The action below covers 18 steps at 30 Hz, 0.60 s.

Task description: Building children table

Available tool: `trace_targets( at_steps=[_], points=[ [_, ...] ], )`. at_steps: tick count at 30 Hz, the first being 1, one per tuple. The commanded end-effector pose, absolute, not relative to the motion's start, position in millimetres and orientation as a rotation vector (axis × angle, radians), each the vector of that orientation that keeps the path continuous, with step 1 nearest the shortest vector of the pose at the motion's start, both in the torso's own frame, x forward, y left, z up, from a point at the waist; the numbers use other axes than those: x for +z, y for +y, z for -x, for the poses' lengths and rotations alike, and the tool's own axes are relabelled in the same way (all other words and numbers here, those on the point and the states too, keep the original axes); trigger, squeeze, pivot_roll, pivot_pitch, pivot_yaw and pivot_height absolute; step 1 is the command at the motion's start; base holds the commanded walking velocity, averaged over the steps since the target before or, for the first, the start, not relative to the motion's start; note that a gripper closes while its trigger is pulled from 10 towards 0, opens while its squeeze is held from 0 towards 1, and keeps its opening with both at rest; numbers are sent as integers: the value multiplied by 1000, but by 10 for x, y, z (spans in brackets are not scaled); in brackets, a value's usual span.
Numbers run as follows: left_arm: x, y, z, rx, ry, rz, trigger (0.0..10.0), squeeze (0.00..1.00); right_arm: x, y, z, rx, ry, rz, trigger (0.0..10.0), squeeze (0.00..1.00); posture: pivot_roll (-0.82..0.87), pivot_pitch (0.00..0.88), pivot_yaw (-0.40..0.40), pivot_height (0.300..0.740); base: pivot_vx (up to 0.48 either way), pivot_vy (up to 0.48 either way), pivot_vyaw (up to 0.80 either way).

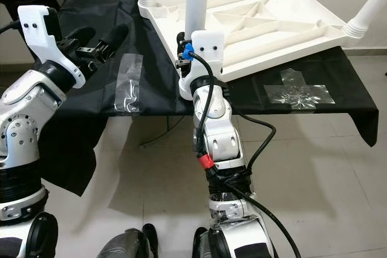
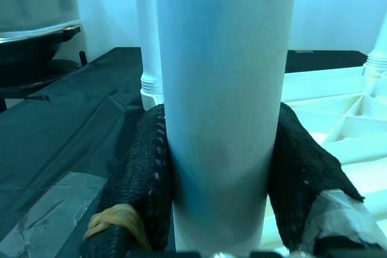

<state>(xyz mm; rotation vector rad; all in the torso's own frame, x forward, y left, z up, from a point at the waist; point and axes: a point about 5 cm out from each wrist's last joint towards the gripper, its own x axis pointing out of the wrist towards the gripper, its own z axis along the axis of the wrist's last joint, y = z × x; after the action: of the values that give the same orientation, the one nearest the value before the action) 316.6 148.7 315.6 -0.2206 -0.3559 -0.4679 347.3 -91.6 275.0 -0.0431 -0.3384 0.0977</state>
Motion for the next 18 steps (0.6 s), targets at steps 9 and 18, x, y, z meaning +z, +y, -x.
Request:
trace_targets(
  at_steps=[9, 18],
  points=[
    [3103, 1382, -3120, -505, -332, 225, 10000, 1000, 2482, -963, -3479, 94, -204, 40, 10000, 1000, 26, 225, -12, 740, 0, 0, 0],
    [3097, 1338, -3104, -516, -327, 230, 10000, 1000, 2505, -913, -3456, 154, -215, 12, 10000, 1000, 27, 228, -10, 740, 0, 0, 0]
  ],
)
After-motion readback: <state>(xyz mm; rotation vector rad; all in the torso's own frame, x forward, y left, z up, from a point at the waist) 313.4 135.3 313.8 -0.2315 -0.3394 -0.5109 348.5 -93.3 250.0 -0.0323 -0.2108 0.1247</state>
